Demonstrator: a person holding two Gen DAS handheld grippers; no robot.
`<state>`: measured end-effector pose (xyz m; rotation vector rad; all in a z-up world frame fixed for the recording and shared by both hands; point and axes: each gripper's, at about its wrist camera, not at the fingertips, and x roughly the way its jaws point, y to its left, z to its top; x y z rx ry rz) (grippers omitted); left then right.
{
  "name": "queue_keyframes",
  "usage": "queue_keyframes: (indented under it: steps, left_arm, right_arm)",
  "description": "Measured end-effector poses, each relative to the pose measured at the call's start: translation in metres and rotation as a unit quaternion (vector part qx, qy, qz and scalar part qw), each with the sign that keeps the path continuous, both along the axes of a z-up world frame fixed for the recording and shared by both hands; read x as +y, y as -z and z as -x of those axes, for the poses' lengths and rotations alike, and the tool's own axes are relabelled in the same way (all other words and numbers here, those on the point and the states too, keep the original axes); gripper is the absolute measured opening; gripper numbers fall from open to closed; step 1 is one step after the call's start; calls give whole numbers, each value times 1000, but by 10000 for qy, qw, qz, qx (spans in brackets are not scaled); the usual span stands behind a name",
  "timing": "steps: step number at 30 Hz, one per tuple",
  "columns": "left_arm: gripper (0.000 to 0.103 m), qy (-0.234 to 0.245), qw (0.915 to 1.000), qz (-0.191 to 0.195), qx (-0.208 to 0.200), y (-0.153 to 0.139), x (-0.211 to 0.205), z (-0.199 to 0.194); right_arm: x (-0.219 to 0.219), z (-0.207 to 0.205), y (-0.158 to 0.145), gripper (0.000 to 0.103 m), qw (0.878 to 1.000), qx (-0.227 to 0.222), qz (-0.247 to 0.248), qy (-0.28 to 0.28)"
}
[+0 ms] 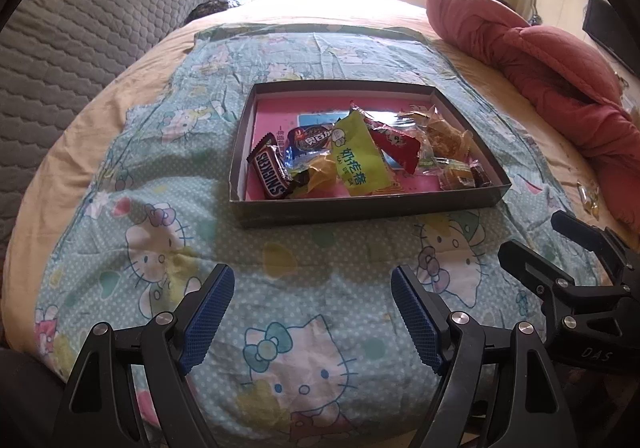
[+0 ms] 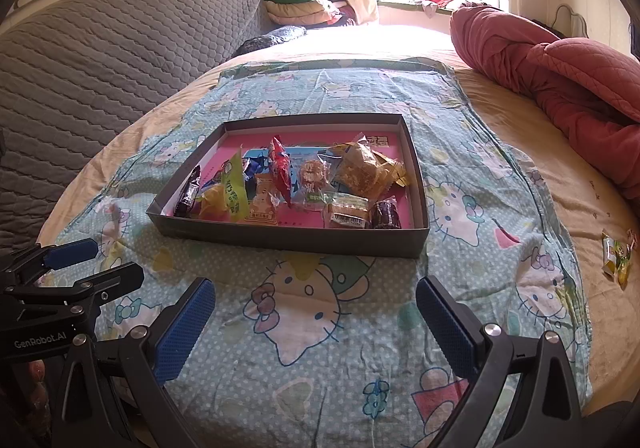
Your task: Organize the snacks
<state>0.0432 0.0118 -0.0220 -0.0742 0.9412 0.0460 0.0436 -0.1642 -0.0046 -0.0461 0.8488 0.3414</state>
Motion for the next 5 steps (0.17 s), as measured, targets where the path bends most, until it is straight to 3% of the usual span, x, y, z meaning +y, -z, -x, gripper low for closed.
queue_keyframes:
  steps: [5]
  left_arm:
    - [82,278,9987,109,-409,-13,-5,-1]
  right_arm:
    - [-2,-4,3,101,10000,20,-28,15]
